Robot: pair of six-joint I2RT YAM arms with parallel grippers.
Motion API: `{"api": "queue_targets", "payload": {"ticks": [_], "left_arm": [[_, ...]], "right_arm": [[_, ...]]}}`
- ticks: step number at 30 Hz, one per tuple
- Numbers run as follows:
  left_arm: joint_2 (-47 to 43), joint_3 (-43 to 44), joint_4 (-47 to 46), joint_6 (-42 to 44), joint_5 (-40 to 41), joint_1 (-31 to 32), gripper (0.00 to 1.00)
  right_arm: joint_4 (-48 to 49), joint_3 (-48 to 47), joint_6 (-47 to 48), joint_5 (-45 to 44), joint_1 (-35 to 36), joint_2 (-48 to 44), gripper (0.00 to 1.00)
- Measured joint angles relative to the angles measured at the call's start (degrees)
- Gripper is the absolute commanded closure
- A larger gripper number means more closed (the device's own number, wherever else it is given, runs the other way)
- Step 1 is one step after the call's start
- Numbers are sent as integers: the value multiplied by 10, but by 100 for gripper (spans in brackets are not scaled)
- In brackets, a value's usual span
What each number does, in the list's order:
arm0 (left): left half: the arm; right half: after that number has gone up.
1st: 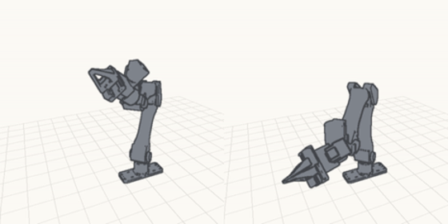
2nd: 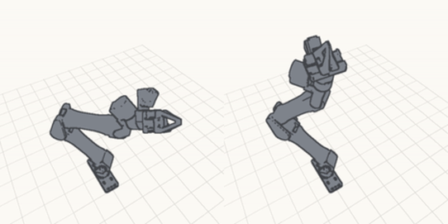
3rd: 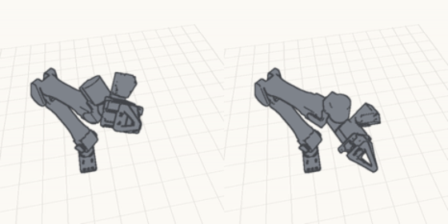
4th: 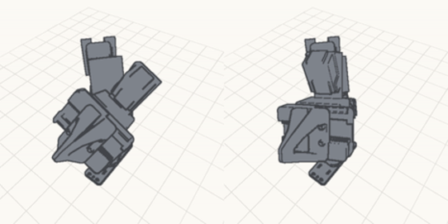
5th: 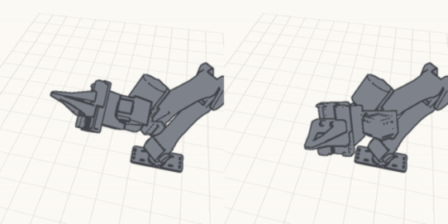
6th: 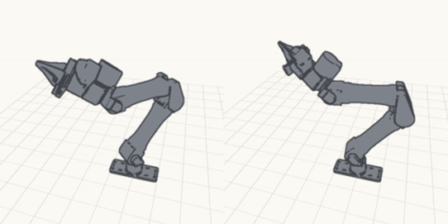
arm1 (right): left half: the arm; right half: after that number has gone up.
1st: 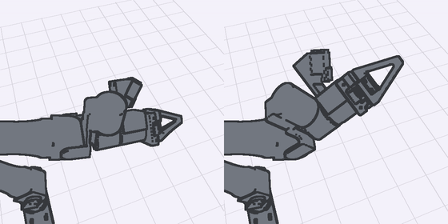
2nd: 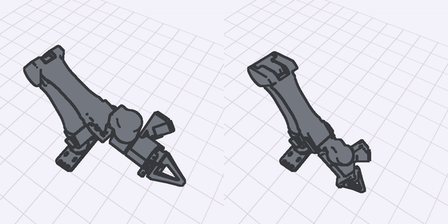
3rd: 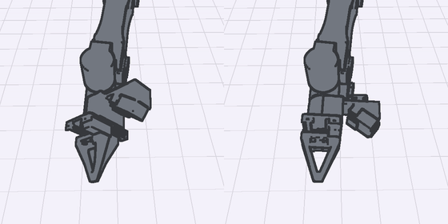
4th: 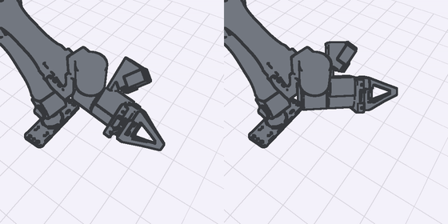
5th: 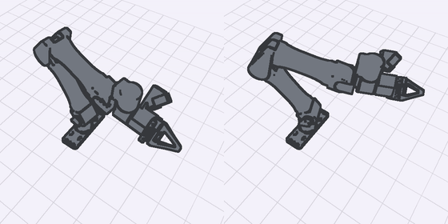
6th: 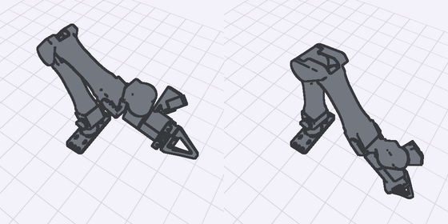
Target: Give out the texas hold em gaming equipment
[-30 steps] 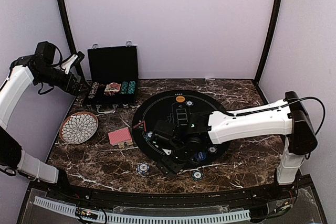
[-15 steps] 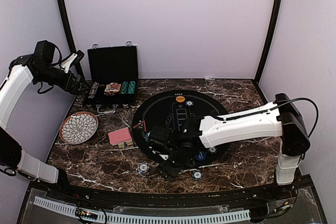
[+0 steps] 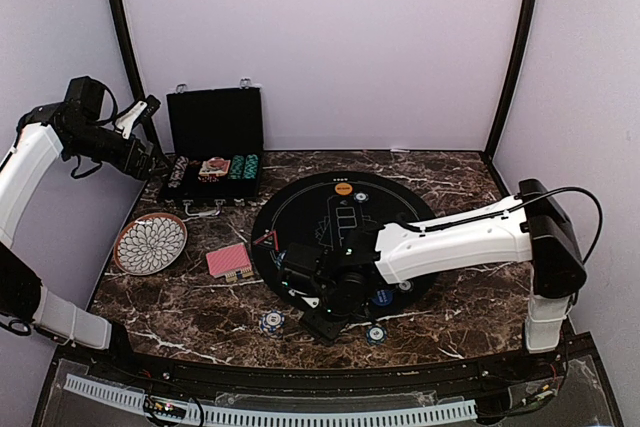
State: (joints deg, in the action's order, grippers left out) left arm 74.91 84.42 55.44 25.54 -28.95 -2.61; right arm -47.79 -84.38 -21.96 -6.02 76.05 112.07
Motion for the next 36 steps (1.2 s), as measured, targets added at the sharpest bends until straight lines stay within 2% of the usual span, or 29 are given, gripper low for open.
{"api": "queue_targets", "payload": {"ticks": [8,12,36], "left_arm": [[0,0,0,0,0,0,1],[0,0,0,0,0,0,1],[0,0,0,0,0,0,1]], "right_arm": [[1,0,0,0,0,5,55],[1,0,-1,0,0,5,60],[-6,0,-5,-35,0,-7,66]]}}
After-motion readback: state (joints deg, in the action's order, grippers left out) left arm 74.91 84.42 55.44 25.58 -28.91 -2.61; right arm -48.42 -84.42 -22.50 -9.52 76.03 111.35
